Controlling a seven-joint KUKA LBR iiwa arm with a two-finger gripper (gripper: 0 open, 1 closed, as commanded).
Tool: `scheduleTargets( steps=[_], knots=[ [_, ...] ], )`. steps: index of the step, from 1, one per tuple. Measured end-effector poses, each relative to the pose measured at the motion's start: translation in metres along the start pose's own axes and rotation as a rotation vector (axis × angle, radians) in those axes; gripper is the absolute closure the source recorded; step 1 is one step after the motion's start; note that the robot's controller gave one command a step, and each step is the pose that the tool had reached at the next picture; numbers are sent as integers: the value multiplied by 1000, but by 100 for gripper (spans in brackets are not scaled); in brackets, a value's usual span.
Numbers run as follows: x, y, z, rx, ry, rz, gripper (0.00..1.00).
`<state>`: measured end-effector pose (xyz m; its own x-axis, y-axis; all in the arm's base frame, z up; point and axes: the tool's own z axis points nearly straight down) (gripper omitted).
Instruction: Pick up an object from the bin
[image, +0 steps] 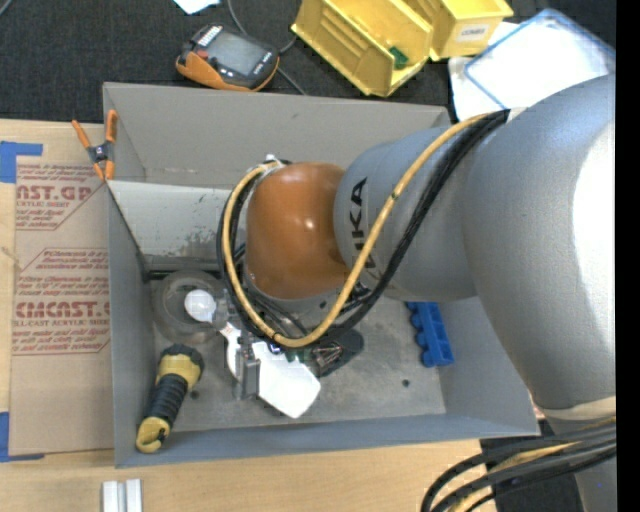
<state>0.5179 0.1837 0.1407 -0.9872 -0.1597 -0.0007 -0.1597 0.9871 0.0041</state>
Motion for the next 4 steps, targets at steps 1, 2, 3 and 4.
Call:
scheduleTargets(
  steps=[1,2,3,4],
  knots=[
    [-9,-5,0,-1,6,77,0],
    [-5,9,10,0,4,124,0],
    [-27,-3,11,-1,-3,104,0],
    [-27,2,40,-2,-5,38,0]
  ],
)
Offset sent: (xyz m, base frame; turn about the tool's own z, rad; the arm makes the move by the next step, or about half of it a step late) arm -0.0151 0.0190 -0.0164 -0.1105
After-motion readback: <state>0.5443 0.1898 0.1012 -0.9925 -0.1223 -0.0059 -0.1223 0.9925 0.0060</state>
